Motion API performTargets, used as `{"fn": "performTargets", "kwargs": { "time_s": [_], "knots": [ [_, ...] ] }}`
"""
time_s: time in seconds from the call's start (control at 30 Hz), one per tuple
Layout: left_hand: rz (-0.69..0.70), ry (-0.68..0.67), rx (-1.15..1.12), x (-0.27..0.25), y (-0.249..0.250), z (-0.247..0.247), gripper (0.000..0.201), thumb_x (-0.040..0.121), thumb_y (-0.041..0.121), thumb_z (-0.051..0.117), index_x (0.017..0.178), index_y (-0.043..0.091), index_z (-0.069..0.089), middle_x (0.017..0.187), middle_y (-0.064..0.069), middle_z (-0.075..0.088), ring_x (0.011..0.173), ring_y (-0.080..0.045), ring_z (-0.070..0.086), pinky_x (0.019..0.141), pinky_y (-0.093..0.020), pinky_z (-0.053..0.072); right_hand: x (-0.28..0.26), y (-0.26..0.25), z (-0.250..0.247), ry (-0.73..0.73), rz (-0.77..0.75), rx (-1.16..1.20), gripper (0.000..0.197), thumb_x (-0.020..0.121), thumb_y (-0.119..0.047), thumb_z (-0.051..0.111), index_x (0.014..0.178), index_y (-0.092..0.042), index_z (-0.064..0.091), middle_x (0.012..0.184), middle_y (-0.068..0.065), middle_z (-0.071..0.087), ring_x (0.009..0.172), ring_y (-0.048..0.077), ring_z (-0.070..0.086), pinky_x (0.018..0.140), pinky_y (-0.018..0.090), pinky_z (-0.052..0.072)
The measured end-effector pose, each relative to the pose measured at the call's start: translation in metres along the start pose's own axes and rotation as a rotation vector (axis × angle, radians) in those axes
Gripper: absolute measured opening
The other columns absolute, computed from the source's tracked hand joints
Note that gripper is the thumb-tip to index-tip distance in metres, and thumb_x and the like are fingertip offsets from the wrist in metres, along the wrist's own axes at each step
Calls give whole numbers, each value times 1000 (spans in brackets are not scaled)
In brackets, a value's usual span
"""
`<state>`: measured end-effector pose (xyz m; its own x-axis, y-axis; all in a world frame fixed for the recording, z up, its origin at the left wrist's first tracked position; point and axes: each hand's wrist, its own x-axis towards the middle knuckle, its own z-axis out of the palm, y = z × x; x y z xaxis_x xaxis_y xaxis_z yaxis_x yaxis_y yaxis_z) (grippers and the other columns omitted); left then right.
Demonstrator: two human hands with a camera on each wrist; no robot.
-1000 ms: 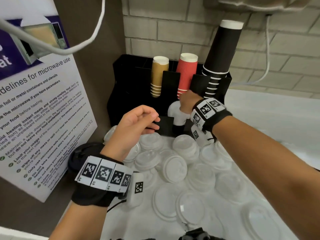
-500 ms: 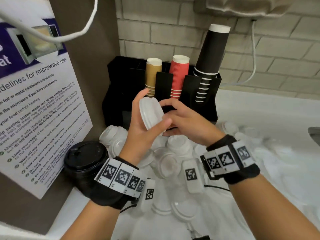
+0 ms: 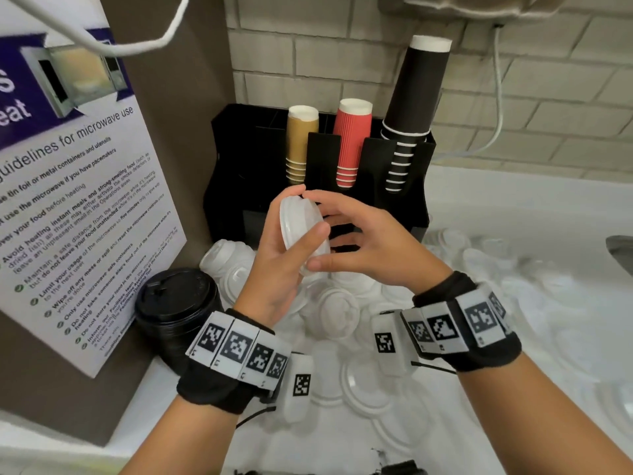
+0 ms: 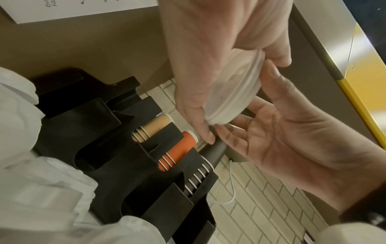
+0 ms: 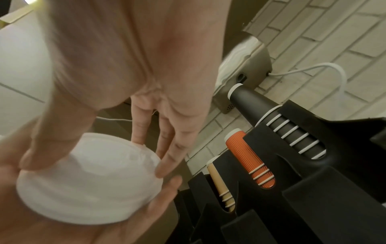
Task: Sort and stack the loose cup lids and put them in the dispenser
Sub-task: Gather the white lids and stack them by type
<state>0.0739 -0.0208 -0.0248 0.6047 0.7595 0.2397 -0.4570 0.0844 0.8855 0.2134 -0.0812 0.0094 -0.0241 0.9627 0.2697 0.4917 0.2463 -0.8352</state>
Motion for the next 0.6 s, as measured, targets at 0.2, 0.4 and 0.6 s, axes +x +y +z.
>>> {"fn": "performTargets", "kwargs": {
  "time_s": [0.2, 0.4, 0.6],
  "knots": [
    [-104, 12, 9, 3, -5, -3, 49, 81, 26, 66, 125, 32, 47, 130, -12, 57, 115, -26, 61, 81, -38, 56, -2, 2, 3, -35, 67, -86, 80, 78, -23, 77, 146, -22, 36, 128, -1, 50, 116, 9, 55, 97, 26, 50],
    [-53, 157, 51, 13, 13, -29, 51, 63, 37, 71, 108, 32, 49, 101, -2, 45, 83, -14, 49, 68, -28, 43, -24, 2, -3, -427, 55, -553, 42, 85, -37, 70, 123, -21, 57, 119, -1, 55, 109, 13, 53, 93, 30, 45],
    [-17, 146, 92, 14, 23, -34, 49, 64, 36, 71, 108, 36, 49, 113, -5, 41, 89, -17, 49, 67, -26, 45, -59, 20, 50, -820, 107, -989, 73, 74, -62, 69, 124, -16, 42, 123, 5, 42, 104, 24, 46, 76, 35, 43]
  ]
}}
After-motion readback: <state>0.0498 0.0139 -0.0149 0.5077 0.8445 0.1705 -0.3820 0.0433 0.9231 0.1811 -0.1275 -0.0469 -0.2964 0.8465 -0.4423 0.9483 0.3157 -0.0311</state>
